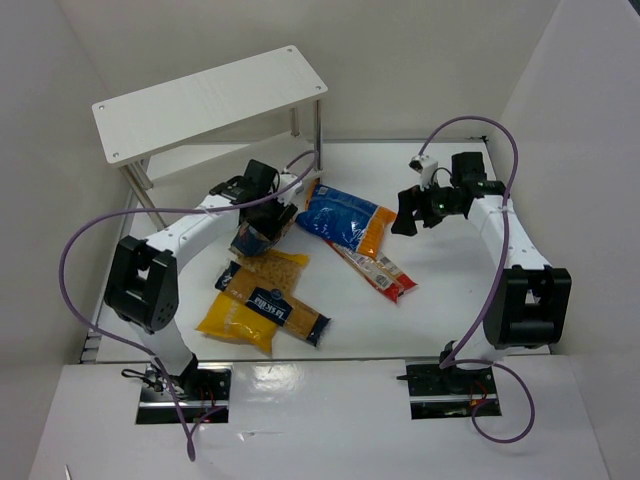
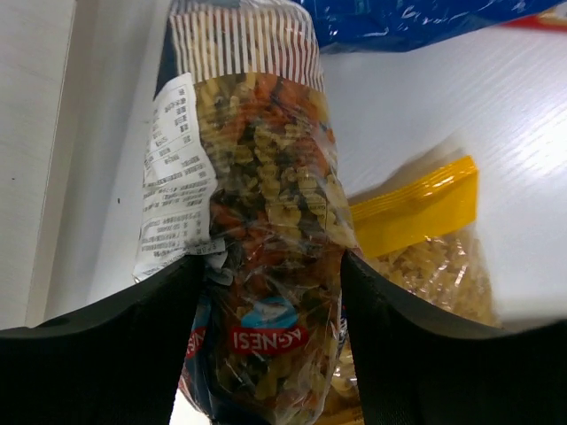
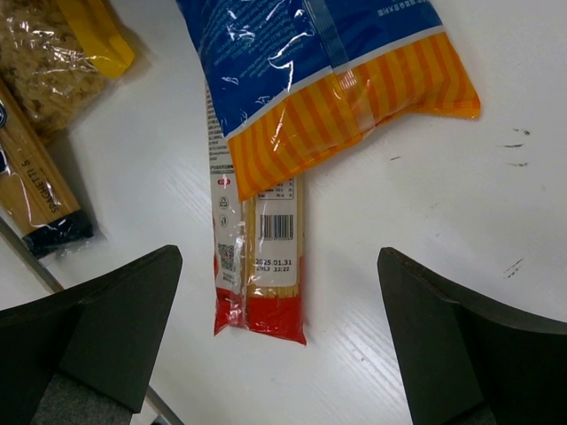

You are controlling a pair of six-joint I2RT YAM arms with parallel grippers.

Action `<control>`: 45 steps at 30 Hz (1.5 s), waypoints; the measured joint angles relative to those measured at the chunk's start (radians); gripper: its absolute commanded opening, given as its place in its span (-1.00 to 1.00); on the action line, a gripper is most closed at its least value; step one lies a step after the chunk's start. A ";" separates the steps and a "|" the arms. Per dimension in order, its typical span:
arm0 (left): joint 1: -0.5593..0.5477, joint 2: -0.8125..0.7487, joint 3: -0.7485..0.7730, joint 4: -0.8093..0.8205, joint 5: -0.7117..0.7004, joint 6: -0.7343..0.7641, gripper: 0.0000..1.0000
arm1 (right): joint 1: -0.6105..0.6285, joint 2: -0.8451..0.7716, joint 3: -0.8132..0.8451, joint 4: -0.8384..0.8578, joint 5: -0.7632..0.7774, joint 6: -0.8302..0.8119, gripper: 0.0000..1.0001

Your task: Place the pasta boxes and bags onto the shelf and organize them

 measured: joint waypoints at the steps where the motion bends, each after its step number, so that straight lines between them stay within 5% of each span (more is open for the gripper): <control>1: -0.008 0.012 0.002 -0.003 -0.016 0.004 0.46 | 0.000 -0.002 -0.004 0.000 0.000 0.000 1.00; 16: -0.074 0.147 0.011 0.042 -0.345 -0.045 0.54 | 0.000 -0.049 -0.021 0.001 -0.012 -0.001 1.00; 18: -0.084 0.159 0.017 0.040 -0.381 -0.056 -0.20 | 0.000 -0.051 -0.021 0.001 -0.013 -0.001 1.00; 19: -0.087 0.163 0.018 0.037 -0.402 -0.065 -0.79 | 0.000 -0.053 -0.021 0.001 -0.014 -0.001 1.00; 20: -0.090 0.164 0.019 0.031 -0.413 -0.070 -1.00 | 0.000 -0.053 -0.021 0.001 -0.015 -0.001 1.00; 29: -0.096 0.095 -0.027 0.089 -0.445 -0.053 -1.00 | 0.000 -0.066 -0.032 0.001 -0.016 -0.001 1.00; 38: -0.127 -0.105 -0.031 -0.129 -0.384 -0.025 -1.00 | 0.000 -0.067 -0.034 -0.002 -0.016 0.000 1.00; 45: -0.139 -0.223 0.048 -0.125 -0.396 0.023 -1.00 | 0.000 -0.067 -0.034 -0.002 -0.016 0.000 1.00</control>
